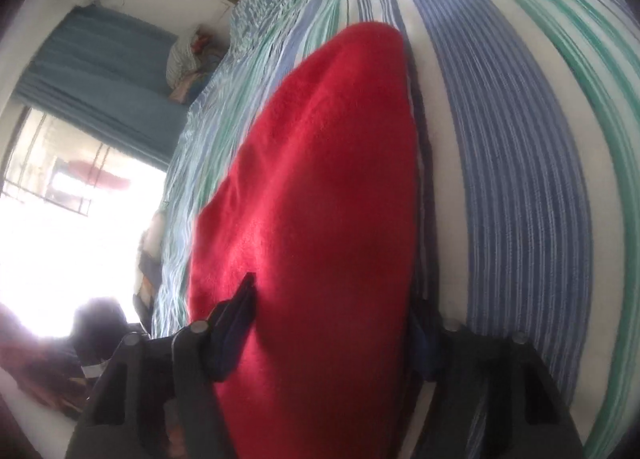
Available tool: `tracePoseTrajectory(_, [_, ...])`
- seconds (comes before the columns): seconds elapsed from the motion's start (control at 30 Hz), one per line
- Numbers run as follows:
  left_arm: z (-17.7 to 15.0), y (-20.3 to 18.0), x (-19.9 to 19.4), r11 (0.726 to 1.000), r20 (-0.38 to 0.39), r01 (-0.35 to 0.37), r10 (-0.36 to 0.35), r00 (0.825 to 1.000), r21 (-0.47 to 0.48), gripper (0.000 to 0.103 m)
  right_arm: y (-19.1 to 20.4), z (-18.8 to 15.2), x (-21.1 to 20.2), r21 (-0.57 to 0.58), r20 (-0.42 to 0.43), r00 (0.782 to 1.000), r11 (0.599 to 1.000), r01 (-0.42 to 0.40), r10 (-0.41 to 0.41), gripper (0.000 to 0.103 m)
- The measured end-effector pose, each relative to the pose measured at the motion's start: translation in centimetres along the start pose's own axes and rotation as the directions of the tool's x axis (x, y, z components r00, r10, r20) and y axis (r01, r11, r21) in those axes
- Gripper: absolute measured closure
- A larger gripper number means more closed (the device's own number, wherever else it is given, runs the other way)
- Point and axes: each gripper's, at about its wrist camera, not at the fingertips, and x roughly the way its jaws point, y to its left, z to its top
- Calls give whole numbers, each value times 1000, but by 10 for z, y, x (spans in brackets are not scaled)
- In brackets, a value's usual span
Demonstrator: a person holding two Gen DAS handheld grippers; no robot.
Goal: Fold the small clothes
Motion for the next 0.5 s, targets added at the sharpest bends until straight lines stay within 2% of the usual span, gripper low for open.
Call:
tracePoseTrajectory(0.03, [2,1,-2,999,2,22,-22,1000,-29,74,6,-3,2,-36,14,1000,999,28,-28,59])
tracePoseTrajectory(0.07, [3,1,-7,998,7,37,-36,999,-54,77,12,-5,1,-67,27,998,997,50,-48,61])
tracePoseTrajectory(0.13, [9,-12,-24,998,38,54,-53,998,-24,80,25,-5,-7,-117,53,996,990,76,-70,66])
tracePoseTrajectory(0.23, [26,-46,-56,995,100,73,-80,992,69,80,51,2,-34,-219,107,993,973,78,-55,68])
tracePoseTrajectory(0.37, [55,-88,-105,982,204,100,-132,970,162,80,87,25,-86,-298,201,980,953,52,9,68])
tracePoseTrajectory(0.43, [63,-105,-119,975,227,114,-156,961,190,79,103,38,-116,-323,249,968,946,42,42,68])
tracePoseTrajectory(0.5, [65,-117,-118,972,214,110,-155,964,210,75,114,49,-140,-337,282,958,940,45,55,68])
